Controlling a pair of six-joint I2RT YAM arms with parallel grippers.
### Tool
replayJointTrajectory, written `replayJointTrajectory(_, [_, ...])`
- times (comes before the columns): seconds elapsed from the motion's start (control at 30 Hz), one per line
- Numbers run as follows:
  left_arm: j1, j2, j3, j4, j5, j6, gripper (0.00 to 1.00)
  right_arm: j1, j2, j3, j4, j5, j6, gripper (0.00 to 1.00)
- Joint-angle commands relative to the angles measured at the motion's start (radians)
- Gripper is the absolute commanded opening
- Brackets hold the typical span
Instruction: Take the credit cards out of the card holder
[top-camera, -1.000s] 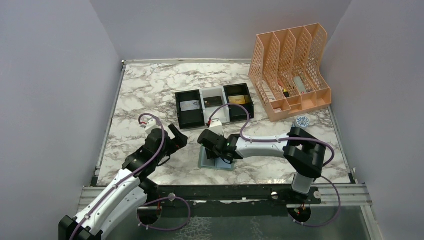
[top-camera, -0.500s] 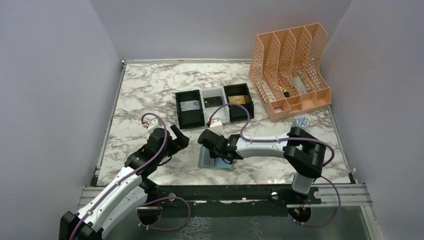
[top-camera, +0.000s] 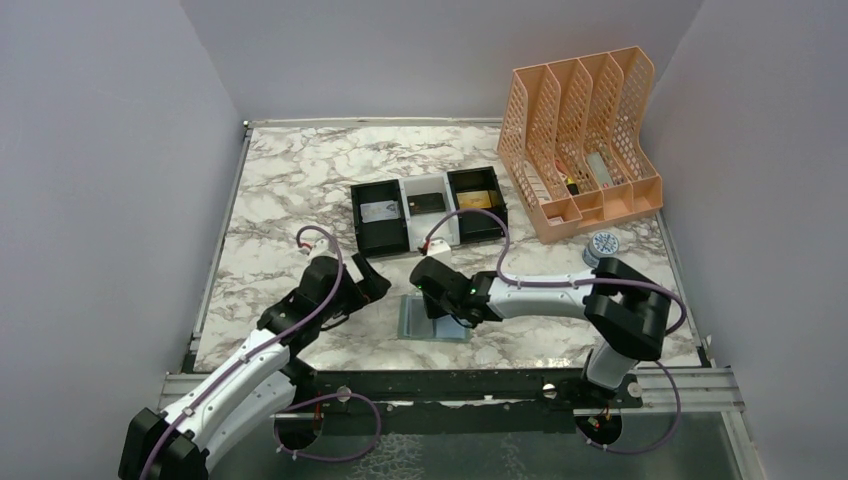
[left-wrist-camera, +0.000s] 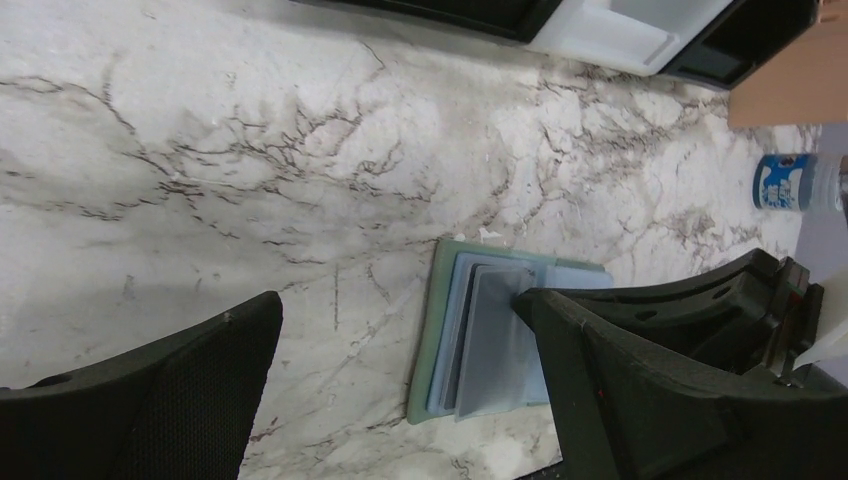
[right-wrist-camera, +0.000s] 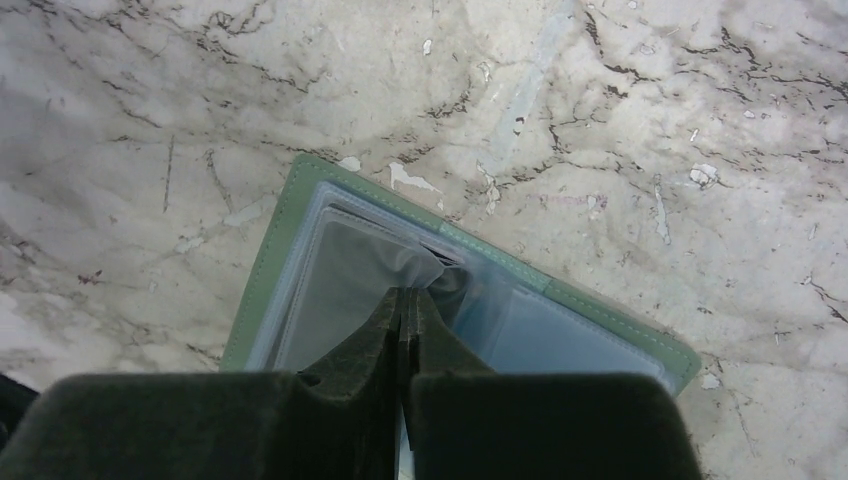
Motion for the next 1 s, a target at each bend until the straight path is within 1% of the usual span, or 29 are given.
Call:
replayJointTrajectory(0.0, [0.004,0.026,-0.029,0.137,0.149,0.03,0.99,-0.039,-0.098,-0.075,0.148,-0.138,-0.026,0.01])
replayJointTrajectory(0.1, [0.004,0.046,-0.045,0.205,0.215,0.035,0.98,-0.067,-0.152,-0.134,0.215,-0.199,-0.004,0.01])
replayJointTrajectory(0.23, [0.004,0.079,-0.059,0.295,0.308,0.045,0.96,-0.101,-0.217,-0.197,0.257,-0.216,0.02,0.01])
replayJointTrajectory(0.37, [0.002,0.121,-0.085,0.402,0.427,0.044,0.93,-0.117,-0.227,-0.229,0.273,-0.232,0.037,0.01])
replayJointTrajectory(0.43, [-0.003,0.146,-0.095,0.447,0.464,0.039,0.9,-0.119,-0.216,-0.237,0.278,-0.24,0.047,0.01])
replayJointTrajectory(0.57, [-0.026,0.165,-0.091,0.486,0.478,0.037,0.87,-0.12,-0.187,-0.239,0.281,-0.251,0.062,0.01])
replayJointTrajectory(0.67, [-0.051,0.182,-0.095,0.518,0.478,0.037,0.86,-0.123,-0.177,-0.248,0.29,-0.257,0.073,0.01])
replayJointTrajectory(0.83, [-0.107,0.278,-0.099,0.565,0.469,0.025,0.83,-0.129,-0.18,-0.262,0.299,-0.262,0.081,0.01])
replayJointTrajectory(0.97, [-0.166,0.349,-0.081,0.591,0.432,0.017,0.77,-0.134,-0.185,-0.271,0.299,-0.261,0.084,0.01])
